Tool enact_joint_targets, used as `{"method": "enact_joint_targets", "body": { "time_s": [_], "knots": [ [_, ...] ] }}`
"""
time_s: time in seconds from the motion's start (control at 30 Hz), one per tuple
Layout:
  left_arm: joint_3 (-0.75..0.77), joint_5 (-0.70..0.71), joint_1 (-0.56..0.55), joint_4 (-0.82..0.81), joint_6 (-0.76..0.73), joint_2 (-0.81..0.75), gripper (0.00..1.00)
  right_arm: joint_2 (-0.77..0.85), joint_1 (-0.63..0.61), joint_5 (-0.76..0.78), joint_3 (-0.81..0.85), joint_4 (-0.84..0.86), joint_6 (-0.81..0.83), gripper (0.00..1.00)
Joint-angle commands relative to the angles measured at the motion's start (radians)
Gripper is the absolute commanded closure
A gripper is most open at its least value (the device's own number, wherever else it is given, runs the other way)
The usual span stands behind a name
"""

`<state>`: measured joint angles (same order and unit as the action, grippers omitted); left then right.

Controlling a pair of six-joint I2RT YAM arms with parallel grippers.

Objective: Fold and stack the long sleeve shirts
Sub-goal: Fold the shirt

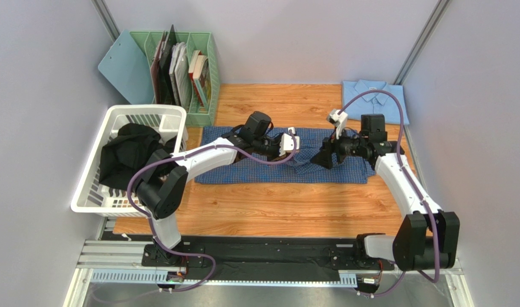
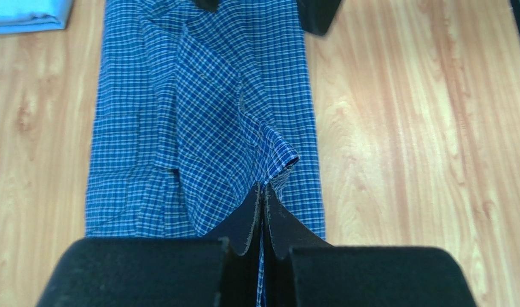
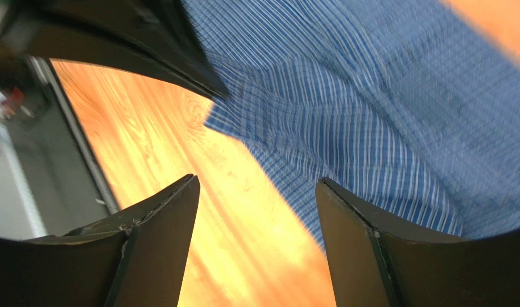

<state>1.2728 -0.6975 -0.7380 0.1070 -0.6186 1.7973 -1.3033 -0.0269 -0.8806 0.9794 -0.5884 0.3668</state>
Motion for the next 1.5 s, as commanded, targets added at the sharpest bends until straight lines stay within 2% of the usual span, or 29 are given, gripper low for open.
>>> {"method": "enact_joint_targets", "body": {
  "time_s": [0.0,0.17,0.33,0.6,0.73,0.8,0.9,0.93,1.0,1.03,1.07,1.13,1.23,1.27,1.47],
  "knots": [
    [0.049,-0.088,0.006,0.023,0.043,0.007,1.00,0.033,-0.079,0.046,-0.054,0.182,0.260,0.30],
    [0.069,-0.126,0.025,0.022,0.089,0.011,1.00,0.032,-0.131,0.049,-0.096,0.259,0.356,0.34],
    [0.071,-0.137,0.028,0.026,0.095,0.016,1.00,0.027,-0.169,0.037,-0.111,0.253,0.441,0.34],
    [0.082,-0.146,0.043,0.006,0.148,0.023,1.00,-0.013,-0.240,0.055,-0.108,0.279,0.472,0.38],
    [0.085,-0.163,0.051,0.010,0.154,0.020,1.00,-0.033,-0.254,0.078,-0.110,0.312,0.457,0.55],
    [0.085,-0.172,0.051,0.010,0.161,0.016,1.00,-0.043,-0.258,0.098,-0.108,0.331,0.446,0.58],
    [0.092,-0.178,0.052,0.007,0.191,0.016,1.00,-0.047,-0.260,0.094,-0.099,0.326,0.445,0.70],
    [0.092,-0.183,0.054,0.007,0.194,0.016,1.00,-0.048,-0.261,0.092,-0.094,0.322,0.446,0.80],
    [0.092,-0.186,0.057,0.007,0.198,0.013,1.00,-0.050,-0.263,0.085,-0.079,0.285,0.454,0.89],
    [0.094,-0.192,0.063,0.008,0.195,0.008,1.00,-0.048,-0.262,0.085,-0.068,0.273,0.458,0.98],
    [0.091,-0.192,0.068,0.005,0.197,0.002,0.92,-0.047,-0.261,0.086,-0.065,0.265,0.457,1.00],
    [0.092,-0.191,0.084,0.013,0.197,-0.009,0.64,-0.042,-0.260,0.092,-0.050,0.251,0.445,1.00],
    [0.059,-0.198,0.106,0.000,0.183,-0.038,0.05,-0.040,-0.257,0.089,-0.036,0.225,0.432,1.00],
    [0.051,-0.203,0.107,0.002,0.168,-0.050,0.01,-0.039,-0.257,0.089,-0.031,0.223,0.428,1.00],
    [0.036,-0.188,0.095,-0.049,0.151,-0.042,0.01,-0.047,-0.257,0.078,0.004,0.210,0.403,1.00]
  ]
}}
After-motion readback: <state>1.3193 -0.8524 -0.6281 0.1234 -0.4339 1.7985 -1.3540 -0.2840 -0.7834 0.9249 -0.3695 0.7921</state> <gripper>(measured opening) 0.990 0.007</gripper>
